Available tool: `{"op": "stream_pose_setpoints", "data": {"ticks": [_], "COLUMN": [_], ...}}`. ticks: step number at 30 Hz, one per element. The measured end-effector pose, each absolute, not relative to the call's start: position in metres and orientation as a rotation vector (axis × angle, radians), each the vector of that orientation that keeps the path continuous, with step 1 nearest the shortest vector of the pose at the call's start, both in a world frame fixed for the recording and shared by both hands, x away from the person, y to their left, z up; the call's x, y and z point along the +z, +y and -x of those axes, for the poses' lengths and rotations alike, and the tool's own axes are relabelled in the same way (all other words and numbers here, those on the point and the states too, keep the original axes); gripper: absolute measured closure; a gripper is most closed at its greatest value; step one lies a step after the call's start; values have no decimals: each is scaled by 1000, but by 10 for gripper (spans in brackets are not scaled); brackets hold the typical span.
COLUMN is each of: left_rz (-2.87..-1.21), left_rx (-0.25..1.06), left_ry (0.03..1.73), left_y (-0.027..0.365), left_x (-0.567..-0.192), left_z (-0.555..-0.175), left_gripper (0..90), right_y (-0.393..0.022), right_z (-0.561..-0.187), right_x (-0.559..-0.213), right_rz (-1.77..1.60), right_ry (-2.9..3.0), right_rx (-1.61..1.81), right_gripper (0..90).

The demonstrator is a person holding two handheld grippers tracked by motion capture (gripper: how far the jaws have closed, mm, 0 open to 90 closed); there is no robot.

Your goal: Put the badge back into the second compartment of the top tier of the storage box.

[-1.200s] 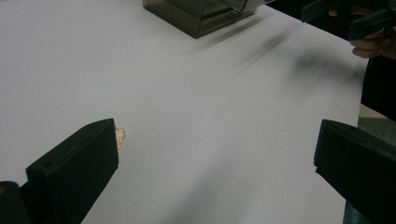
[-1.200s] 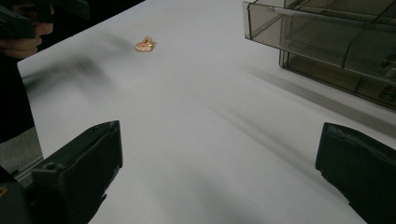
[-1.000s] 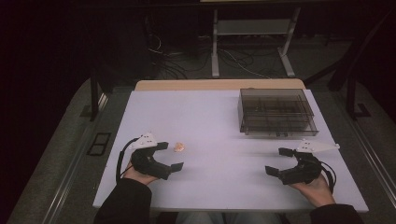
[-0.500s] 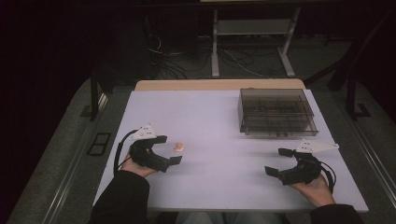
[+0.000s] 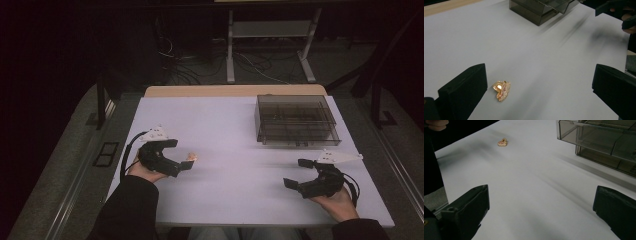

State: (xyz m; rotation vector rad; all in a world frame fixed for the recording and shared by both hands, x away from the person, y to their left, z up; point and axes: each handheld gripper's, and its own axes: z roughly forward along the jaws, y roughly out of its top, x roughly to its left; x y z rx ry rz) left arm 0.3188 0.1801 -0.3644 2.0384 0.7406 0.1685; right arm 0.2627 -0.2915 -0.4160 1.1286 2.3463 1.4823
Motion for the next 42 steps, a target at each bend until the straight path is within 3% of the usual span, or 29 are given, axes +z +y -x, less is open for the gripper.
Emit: {"op": "stream_pose_setpoints", "data": {"ticks": [42], "left_rz": [-2212], "left_rx": [164], "left_ry": [756], "left_y": [161], "left_x": [-402], "left_z": [-372], "left_gripper": [0], "right_y": [-292], "right_z": [-263], "right_x": [-417], "right_rz": [-1125], "right_ry": [2351], "right_rx": [1487], "right_gripper": [0]}}
